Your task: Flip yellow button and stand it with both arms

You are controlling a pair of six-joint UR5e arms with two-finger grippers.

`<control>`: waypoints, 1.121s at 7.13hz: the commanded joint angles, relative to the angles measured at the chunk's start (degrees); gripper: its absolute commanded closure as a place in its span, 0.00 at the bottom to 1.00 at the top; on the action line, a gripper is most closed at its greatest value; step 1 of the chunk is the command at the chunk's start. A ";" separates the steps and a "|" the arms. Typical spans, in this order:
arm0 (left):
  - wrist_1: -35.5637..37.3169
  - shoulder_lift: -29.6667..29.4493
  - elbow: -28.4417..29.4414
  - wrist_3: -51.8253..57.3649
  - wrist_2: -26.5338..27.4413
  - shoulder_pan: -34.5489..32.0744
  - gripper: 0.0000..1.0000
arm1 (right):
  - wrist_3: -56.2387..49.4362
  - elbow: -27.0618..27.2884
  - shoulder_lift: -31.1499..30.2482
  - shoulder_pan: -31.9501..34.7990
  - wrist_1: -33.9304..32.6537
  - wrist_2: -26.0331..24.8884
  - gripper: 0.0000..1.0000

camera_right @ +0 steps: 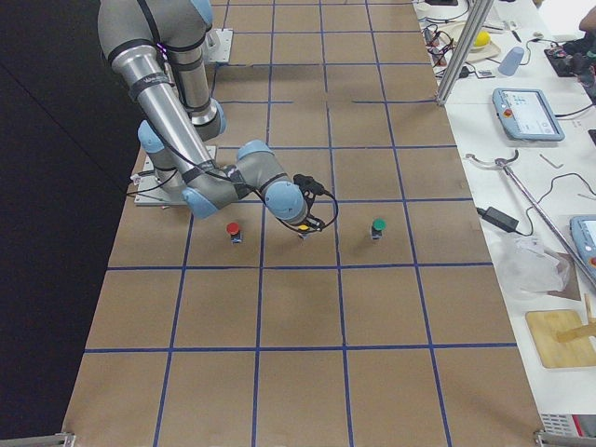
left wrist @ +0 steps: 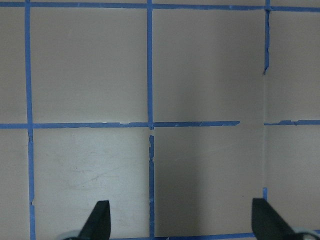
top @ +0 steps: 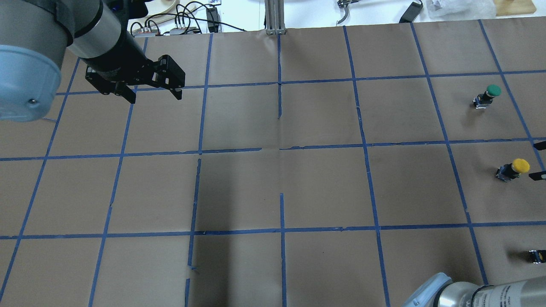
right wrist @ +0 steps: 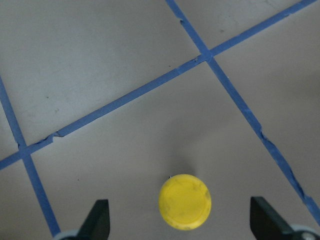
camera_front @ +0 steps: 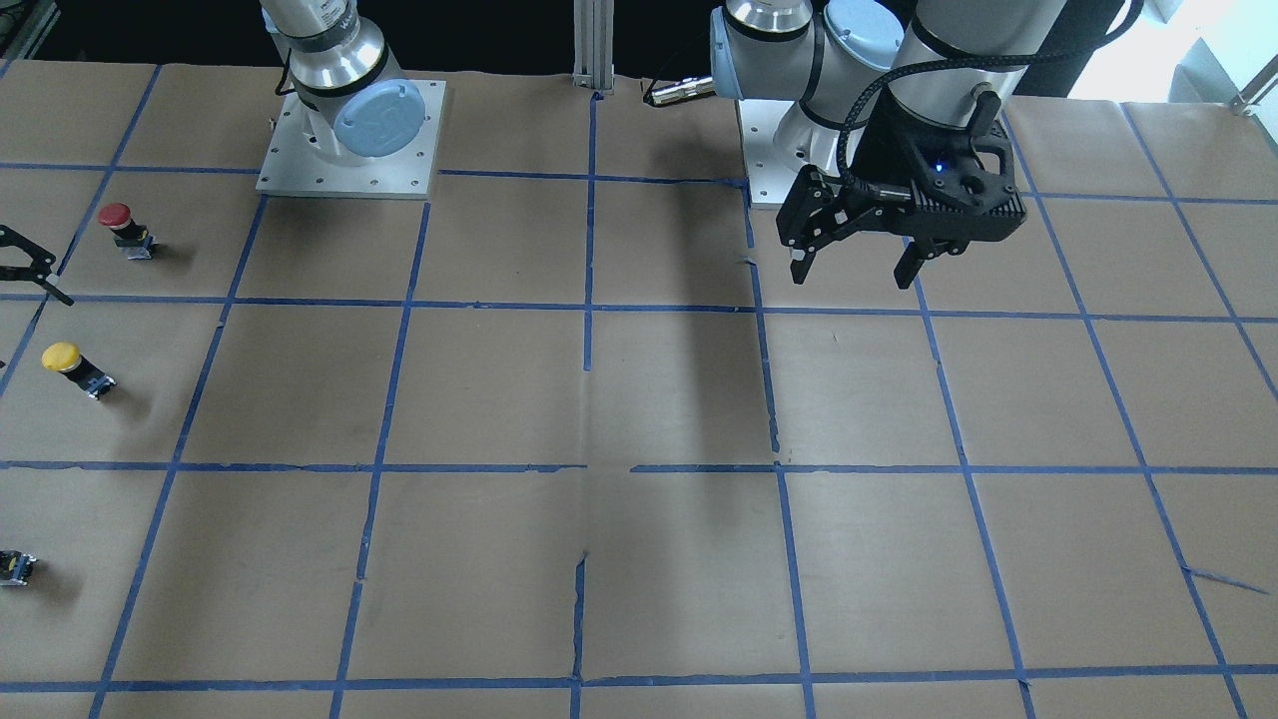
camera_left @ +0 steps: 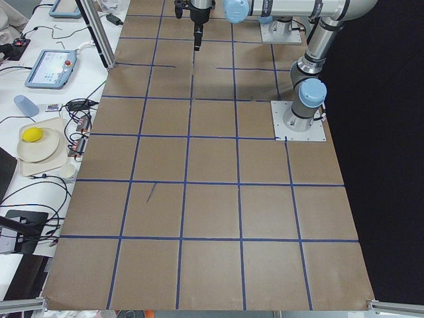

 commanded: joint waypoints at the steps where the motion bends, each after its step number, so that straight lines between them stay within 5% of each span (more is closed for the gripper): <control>1: -0.07 0.00 -0.06 0.00 0.01 0.00 0.00 | 22.52 -0.33 -9.09 4.90 0.71 -4.84 0.00; 5: -0.07 0.00 -0.06 0.00 -0.26 0.00 0.00 | 80.76 -5.07 -24.39 21.67 23.08 -11.55 0.00; 8: -0.07 0.00 -0.06 0.00 -0.34 0.00 0.00 | 112.11 -5.43 -26.36 40.21 24.98 -18.91 0.00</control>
